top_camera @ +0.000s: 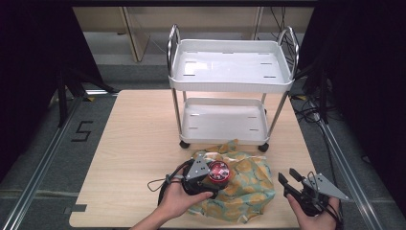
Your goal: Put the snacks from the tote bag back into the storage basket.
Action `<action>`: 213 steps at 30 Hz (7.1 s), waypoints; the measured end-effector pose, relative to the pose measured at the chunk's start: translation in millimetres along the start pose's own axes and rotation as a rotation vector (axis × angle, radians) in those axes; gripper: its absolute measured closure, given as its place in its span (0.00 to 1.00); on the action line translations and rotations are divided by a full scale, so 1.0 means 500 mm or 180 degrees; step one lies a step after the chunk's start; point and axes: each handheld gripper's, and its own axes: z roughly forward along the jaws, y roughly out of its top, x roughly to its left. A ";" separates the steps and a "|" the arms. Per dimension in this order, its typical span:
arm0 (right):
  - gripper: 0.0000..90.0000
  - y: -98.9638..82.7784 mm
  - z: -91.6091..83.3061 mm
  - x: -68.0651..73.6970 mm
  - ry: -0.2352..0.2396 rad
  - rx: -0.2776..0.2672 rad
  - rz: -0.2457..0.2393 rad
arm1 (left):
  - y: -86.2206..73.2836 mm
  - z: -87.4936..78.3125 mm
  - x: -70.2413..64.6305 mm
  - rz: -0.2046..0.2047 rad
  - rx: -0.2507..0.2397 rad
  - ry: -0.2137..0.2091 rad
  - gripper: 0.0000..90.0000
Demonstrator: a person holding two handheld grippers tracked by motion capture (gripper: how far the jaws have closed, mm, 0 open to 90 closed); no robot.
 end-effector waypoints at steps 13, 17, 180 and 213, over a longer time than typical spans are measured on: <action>0.60 -0.001 0.000 0.003 -0.0002 -0.0022 0.0063 | 0.026 -0.021 0.017 -0.0014 -0.0071 0.0129 0.28; 0.60 -0.001 0.001 0.000 -0.0024 -0.0019 0.0011 | 0.034 -0.027 0.021 -0.0034 -0.0101 0.0158 0.28; 0.60 -0.003 -0.002 -0.005 0.0002 -0.0033 0.0123 | 0.123 0.051 0.133 -0.0477 -0.0362 0.1540 0.28; 0.60 -0.003 -0.001 -0.008 -0.0017 -0.0041 0.0051 | 0.119 0.082 0.148 -0.0568 -0.0298 0.1658 0.28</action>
